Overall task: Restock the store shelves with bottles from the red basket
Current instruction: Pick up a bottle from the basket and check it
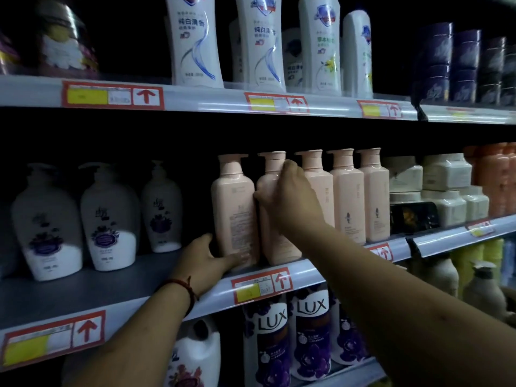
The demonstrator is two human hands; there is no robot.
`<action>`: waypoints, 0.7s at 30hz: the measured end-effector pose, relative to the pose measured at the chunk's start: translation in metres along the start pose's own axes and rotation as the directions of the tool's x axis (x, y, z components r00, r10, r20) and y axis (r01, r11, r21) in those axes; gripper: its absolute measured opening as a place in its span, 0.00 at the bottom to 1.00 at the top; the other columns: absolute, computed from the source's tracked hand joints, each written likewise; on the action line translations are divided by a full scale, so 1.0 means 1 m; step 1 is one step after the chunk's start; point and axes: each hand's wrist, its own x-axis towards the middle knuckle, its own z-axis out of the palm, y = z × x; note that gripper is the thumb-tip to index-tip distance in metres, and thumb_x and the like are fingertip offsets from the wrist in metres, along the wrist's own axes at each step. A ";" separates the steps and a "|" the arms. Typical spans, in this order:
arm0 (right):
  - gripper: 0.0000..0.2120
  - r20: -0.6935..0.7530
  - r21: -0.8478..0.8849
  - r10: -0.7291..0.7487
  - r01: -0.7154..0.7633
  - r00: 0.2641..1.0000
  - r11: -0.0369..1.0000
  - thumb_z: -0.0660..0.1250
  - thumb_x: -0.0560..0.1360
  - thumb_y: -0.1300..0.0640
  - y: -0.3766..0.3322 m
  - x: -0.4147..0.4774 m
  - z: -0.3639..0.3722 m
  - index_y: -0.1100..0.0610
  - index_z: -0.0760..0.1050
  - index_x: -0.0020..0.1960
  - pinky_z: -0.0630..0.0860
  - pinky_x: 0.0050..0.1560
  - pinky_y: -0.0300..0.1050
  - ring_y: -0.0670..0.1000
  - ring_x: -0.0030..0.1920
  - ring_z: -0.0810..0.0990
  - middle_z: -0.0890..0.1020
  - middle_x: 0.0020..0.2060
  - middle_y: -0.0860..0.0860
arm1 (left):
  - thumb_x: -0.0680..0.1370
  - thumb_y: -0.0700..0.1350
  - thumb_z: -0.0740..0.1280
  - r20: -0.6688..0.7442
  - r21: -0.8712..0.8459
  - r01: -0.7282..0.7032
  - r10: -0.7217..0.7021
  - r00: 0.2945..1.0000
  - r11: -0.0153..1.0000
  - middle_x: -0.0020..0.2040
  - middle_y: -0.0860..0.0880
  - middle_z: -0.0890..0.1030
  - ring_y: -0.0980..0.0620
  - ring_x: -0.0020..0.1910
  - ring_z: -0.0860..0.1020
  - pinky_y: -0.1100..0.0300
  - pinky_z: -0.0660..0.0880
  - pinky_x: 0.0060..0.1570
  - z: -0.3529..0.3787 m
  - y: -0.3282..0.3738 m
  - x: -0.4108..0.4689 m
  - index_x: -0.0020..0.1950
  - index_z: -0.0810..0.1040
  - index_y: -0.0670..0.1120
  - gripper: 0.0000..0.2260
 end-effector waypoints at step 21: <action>0.34 0.199 0.091 -0.018 0.000 0.980 0.996 0.73 0.70 0.43 -0.077 -0.007 0.041 0.60 0.64 0.66 0.71 0.60 0.53 0.63 0.63 0.72 0.73 0.62 0.61 | 0.71 0.49 0.76 -0.186 -0.396 -0.048 -0.029 0.982 0.917 0.50 0.52 0.80 0.55 0.49 0.78 0.61 0.73 0.43 -0.017 -0.004 -0.015 0.54 0.69 0.51 0.19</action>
